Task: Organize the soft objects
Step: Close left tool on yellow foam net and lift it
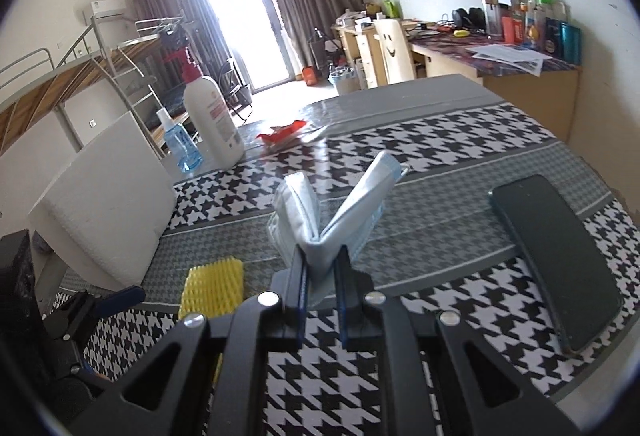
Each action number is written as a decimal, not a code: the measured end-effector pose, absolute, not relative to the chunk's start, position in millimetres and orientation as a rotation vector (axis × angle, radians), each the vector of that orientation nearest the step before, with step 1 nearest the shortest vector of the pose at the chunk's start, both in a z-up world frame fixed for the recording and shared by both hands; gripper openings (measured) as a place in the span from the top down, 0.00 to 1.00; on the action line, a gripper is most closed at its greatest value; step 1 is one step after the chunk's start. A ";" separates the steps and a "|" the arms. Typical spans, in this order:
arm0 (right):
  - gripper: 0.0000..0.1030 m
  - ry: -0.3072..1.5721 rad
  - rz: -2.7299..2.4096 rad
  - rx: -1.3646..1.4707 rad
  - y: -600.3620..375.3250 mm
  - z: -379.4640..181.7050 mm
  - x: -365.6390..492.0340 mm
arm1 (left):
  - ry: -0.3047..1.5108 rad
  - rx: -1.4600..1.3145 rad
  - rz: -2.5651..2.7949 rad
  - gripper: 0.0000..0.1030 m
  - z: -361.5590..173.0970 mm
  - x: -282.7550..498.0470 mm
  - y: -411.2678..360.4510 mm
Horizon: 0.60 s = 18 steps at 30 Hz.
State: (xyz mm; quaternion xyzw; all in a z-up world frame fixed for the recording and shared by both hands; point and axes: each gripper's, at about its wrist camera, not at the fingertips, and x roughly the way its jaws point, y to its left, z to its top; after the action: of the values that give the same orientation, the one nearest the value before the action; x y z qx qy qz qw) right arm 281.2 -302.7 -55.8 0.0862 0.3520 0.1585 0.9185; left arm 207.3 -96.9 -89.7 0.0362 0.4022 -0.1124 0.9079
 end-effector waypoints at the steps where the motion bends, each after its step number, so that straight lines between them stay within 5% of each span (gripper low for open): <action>1: 0.85 0.723 0.321 0.177 -303.9 -55.6 280.4 | 0.836 0.073 -0.231 0.02 -90.8 208.3 -97.2; 18: 0.85 0.710 0.299 0.188 -319.4 -56.3 272.0 | 0.893 0.056 -0.271 0.29 -102.8 216.8 -109.1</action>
State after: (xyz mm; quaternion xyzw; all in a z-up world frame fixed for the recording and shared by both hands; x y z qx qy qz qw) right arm 272.0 -319.4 -56.3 0.0917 0.3458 0.1455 0.9224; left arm 216.8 -109.1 -102.8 0.0272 0.4304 -0.1305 0.8928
